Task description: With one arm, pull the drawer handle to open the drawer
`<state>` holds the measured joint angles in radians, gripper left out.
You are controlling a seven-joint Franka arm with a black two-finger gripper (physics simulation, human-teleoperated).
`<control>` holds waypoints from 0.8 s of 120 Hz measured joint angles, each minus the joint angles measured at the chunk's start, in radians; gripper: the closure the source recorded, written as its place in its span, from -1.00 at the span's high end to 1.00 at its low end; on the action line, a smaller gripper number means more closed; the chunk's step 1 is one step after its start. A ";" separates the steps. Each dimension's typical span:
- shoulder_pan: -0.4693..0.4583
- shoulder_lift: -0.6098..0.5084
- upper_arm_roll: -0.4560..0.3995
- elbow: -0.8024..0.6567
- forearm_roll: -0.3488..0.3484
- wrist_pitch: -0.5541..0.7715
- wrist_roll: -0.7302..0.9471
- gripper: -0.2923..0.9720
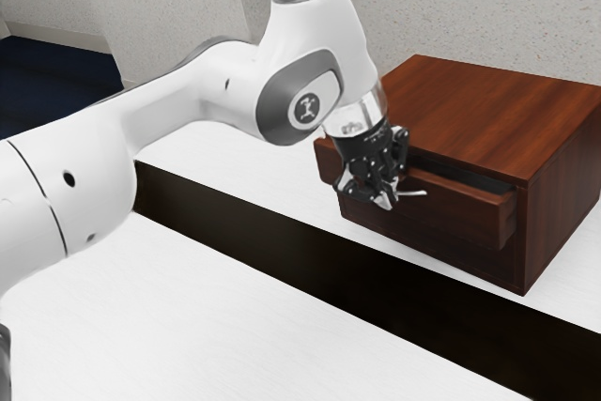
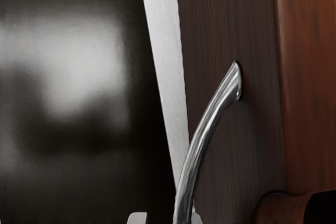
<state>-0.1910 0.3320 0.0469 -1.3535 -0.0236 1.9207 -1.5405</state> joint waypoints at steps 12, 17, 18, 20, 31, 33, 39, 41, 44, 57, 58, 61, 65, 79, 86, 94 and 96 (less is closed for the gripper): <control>0.000 -0.031 -0.001 -0.039 -0.001 0.000 0.001 -0.54; 0.000 -0.040 -0.002 -0.052 -0.001 0.001 0.001 -0.54; 0.000 -0.042 -0.002 -0.054 -0.001 0.001 0.001 -0.54; 0.000 -0.044 -0.002 -0.058 -0.001 0.001 0.001 -0.54; -0.001 -0.072 -0.001 -0.097 -0.001 0.003 0.001 -0.54; -0.001 -0.078 -0.002 -0.103 -0.001 0.004 0.001 -0.54; -0.002 -0.095 -0.001 -0.123 0.000 0.007 0.001 -0.54; -0.002 -0.100 -0.001 -0.129 0.000 0.008 0.001 -0.54; -0.002 -0.109 0.000 -0.139 0.000 0.009 0.001 -0.54; -0.003 -0.140 0.000 -0.179 0.000 0.012 0.001 -0.54; -0.003 -0.143 0.000 -0.182 0.000 0.012 0.001 -0.54; -0.003 -0.152 0.000 -0.194 0.000 0.012 0.001 -0.54; -0.003 -0.164 0.000 -0.209 0.000 0.013 0.000 -0.54; -0.003 -0.199 0.000 -0.252 0.000 0.014 0.000 -0.53; 0.000 -0.218 0.002 -0.279 0.001 0.017 0.000 -0.53; -0.002 -0.240 0.002 -0.310 0.002 0.021 0.000 -0.53; -0.001 -0.246 0.002 -0.317 0.002 0.022 0.000 -0.53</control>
<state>-0.1915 0.0862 0.0484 -1.6703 -0.0215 1.9427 -1.5403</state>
